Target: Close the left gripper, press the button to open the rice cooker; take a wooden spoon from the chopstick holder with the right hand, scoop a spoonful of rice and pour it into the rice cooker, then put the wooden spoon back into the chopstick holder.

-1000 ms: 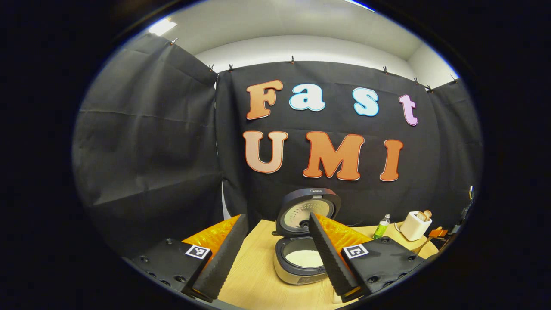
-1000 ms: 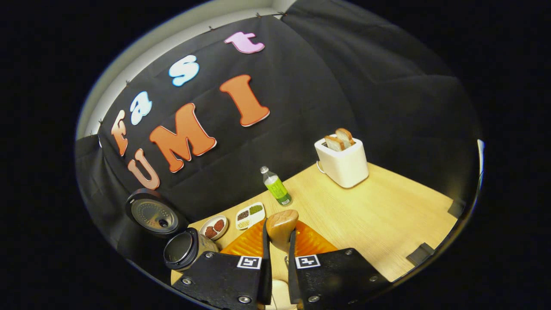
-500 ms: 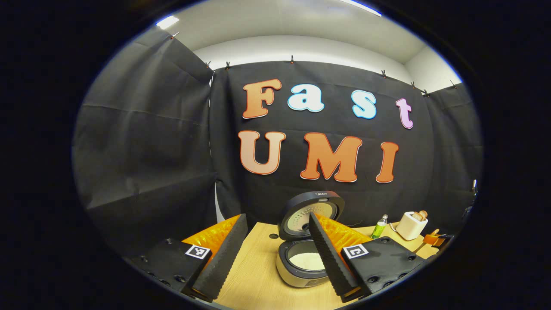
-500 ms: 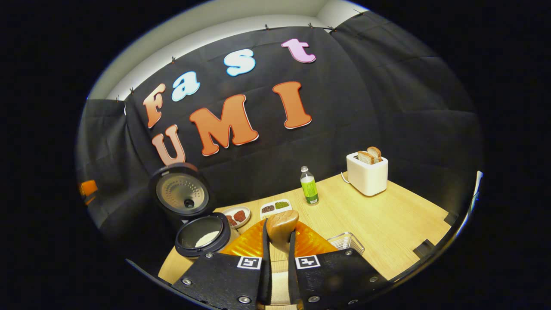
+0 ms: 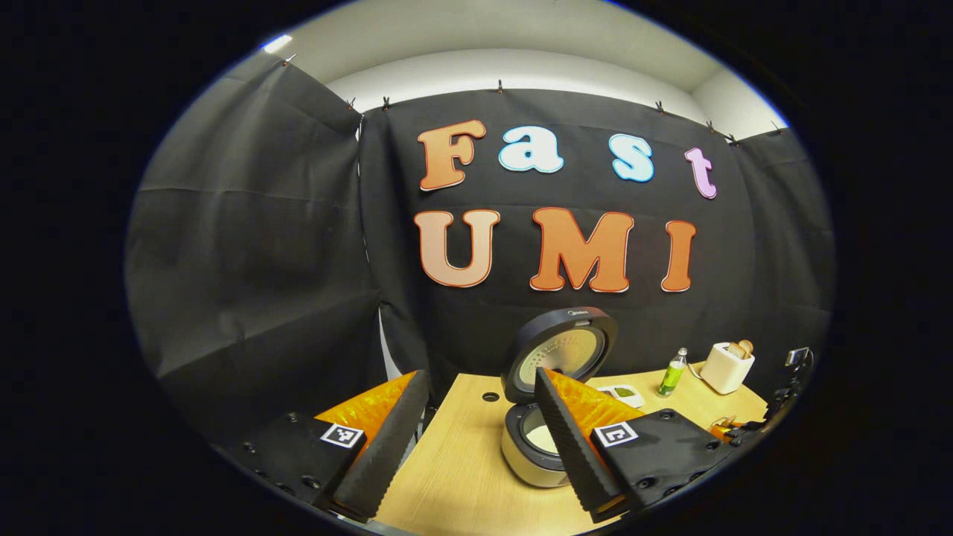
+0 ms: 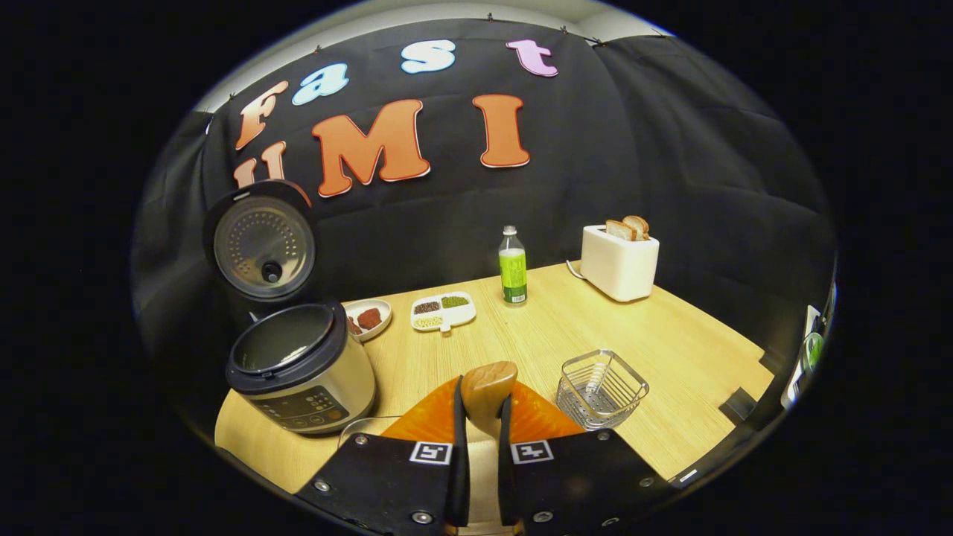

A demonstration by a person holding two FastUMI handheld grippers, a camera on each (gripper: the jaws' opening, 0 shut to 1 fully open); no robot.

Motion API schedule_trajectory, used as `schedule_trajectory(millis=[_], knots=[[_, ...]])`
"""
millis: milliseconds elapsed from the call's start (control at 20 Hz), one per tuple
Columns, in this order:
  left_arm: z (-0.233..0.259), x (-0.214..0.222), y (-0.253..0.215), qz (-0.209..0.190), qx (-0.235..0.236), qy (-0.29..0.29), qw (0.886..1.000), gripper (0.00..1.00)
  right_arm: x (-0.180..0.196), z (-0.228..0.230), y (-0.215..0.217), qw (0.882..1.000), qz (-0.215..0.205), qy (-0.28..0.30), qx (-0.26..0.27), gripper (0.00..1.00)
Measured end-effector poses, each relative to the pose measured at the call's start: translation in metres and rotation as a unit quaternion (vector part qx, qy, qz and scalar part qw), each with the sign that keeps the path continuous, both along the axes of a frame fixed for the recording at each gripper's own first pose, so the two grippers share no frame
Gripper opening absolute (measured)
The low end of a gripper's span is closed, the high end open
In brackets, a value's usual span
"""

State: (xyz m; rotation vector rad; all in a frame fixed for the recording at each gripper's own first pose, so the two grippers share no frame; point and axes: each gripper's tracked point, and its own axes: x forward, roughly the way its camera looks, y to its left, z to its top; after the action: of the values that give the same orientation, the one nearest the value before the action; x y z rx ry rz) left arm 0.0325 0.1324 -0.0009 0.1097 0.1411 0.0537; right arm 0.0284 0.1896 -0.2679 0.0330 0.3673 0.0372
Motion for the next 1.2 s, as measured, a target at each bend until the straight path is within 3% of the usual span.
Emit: schedule_trajectory(millis=[200,350,500,650,950,1200], knots=[[-0.006,0.001,0.009,0.008,-0.006,0.008,1.0,0.94,-0.003,-0.008,0.014,1.0,-0.002,0.01,0.011,0.14],[-0.012,0.0,0.016,0.015,-0.01,0.014,1.0,0.94,-0.01,-0.009,0.038,0.997,0.007,0.019,0.081,0.15],[-0.017,-0.001,0.019,0.018,-0.014,0.021,1.0,0.96,-0.016,-0.014,0.062,0.984,0.015,0.043,0.174,0.14],[-0.019,-0.003,0.021,0.019,-0.016,0.024,0.999,0.97,-0.014,-0.022,0.067,0.96,-0.007,0.072,0.27,0.14],[-0.024,0.0,0.021,0.018,-0.028,0.03,0.999,0.96,-0.002,-0.035,0.044,0.916,-0.054,0.107,0.383,0.14],[-0.024,0.001,0.014,0.013,-0.03,0.029,0.999,0.95,-0.004,-0.029,0.016,0.86,-0.08,0.11,0.492,0.14]])
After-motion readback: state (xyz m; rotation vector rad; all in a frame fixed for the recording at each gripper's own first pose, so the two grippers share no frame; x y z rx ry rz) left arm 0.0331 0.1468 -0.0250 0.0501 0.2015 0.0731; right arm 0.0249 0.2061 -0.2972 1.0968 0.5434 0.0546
